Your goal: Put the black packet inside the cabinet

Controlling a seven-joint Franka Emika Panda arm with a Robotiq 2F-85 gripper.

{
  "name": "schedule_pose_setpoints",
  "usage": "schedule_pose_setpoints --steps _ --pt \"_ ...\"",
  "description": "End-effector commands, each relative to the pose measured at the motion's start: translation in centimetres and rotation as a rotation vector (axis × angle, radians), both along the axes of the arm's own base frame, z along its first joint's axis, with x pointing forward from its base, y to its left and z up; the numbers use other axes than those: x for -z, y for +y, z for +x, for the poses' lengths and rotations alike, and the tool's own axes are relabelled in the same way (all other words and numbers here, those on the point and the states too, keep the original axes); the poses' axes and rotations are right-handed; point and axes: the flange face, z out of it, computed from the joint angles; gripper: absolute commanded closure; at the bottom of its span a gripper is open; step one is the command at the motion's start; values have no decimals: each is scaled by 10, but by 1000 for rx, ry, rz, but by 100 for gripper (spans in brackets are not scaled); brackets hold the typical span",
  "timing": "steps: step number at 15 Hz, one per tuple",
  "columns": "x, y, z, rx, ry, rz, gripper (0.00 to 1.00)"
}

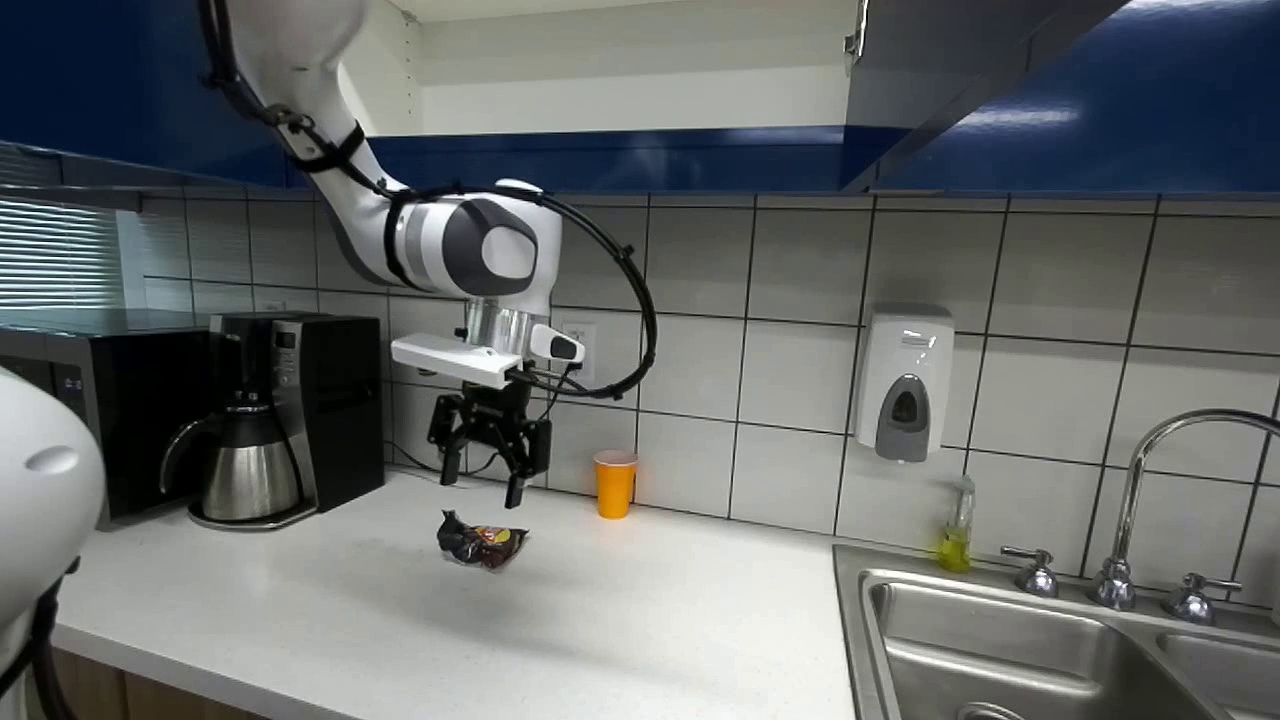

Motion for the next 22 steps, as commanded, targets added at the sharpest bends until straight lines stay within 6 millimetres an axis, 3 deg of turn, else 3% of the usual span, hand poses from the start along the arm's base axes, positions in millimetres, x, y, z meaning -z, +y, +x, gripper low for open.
schedule_pose_setpoints --steps 1,5,13,22 --pt "32 1 32 -68 -15 6 0" --pt "60 13 66 -130 -24 8 0" --pt "88 40 130 -233 -46 13 0" --pt "109 82 165 -328 -48 56 0"
